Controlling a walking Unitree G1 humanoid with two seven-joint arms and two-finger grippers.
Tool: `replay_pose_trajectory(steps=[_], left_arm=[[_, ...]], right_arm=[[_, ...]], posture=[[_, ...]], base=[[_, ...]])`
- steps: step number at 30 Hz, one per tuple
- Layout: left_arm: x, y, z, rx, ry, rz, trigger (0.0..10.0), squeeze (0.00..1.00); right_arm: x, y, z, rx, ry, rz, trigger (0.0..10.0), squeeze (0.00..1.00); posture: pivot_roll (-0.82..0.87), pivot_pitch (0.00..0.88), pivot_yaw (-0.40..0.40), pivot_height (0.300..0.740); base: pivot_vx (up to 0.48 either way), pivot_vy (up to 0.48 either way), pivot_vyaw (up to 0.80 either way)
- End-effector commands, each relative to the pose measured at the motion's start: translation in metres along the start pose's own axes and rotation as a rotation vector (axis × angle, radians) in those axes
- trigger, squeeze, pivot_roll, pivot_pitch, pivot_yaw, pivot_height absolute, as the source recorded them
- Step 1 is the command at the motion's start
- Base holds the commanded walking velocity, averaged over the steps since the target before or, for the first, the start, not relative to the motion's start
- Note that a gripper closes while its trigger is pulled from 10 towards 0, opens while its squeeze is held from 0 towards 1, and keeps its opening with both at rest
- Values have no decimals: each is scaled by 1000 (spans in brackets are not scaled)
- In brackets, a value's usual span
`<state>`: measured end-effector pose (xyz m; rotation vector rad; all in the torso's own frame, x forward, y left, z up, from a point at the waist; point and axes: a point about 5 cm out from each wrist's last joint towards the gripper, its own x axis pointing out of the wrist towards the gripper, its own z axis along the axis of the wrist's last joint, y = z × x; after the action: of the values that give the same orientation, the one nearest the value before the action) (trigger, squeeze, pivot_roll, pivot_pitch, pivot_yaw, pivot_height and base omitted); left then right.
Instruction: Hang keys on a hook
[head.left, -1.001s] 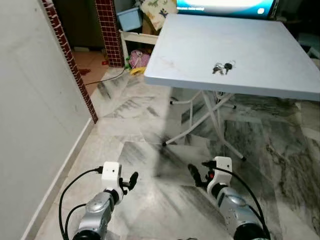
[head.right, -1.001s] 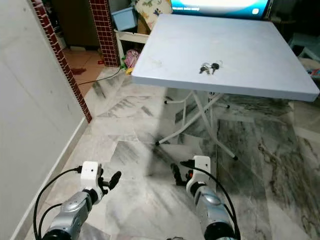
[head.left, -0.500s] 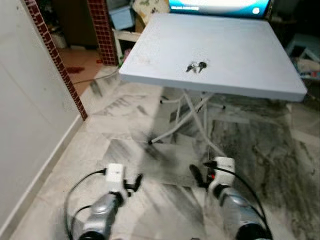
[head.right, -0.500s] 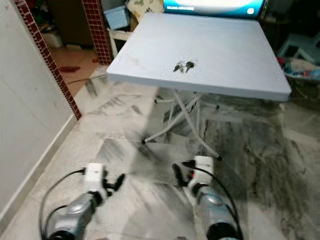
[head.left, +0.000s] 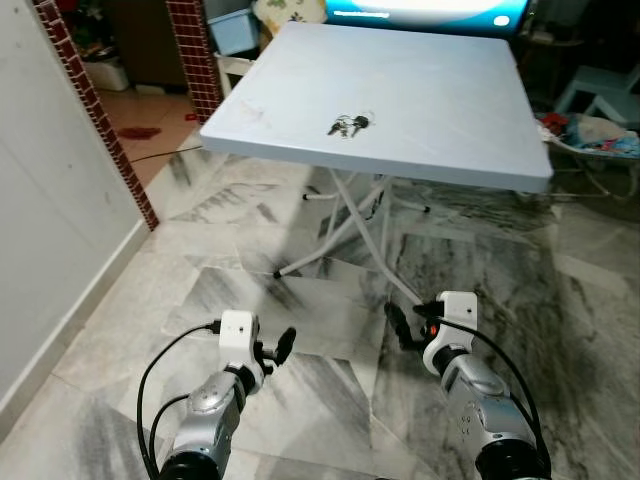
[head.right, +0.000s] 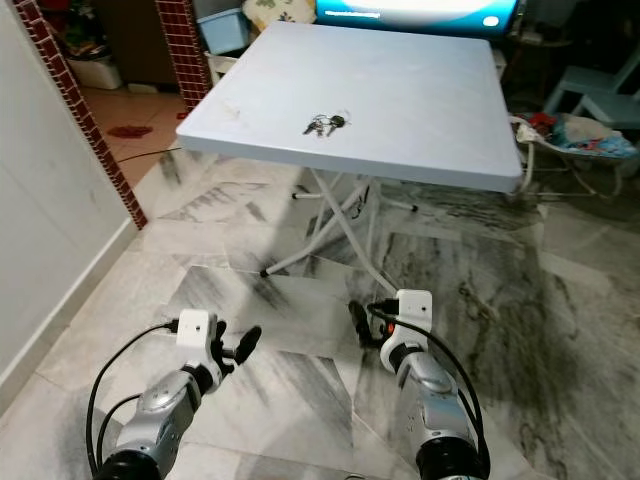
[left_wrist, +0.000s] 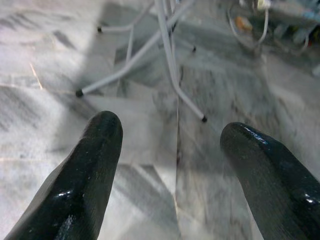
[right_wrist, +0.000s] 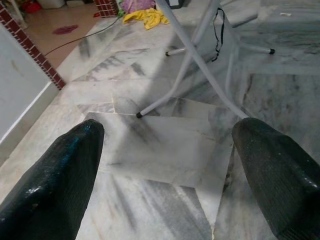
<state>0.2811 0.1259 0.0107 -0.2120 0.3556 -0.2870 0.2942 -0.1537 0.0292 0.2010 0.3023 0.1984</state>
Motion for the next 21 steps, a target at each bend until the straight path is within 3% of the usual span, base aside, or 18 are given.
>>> replay_pose_trajectory(steps=[1,6,13,16,21], left_arm=[[3,2,13,-14,-45,4,10000,0],[4,-2,20,-22,-71,-21,10000,0],[1,-7,27,-29,-103,-40,10000,0],[0,-17,44,80,-171,-78,10000,0],[-2,-32,74,95,-292,-120,10000,0]], right_arm=[[1,7,1,-5,1,19,10000,0],[0,10,4,-9,-13,25,10000,0],[0,17,20,-73,-60,33,10000,0],[-1,26,32,-145,-96,68,10000,0],[-7,28,60,-194,-222,27,10000,0]], posture=[[-9,84,3,740],[-7,86,4,740],[-10,92,3,740],[-19,94,5,740],[-20,100,2,740]], base=[[0,0,0],[0,0,0],[341,0,0],[368,0,0],[356,0,0]])
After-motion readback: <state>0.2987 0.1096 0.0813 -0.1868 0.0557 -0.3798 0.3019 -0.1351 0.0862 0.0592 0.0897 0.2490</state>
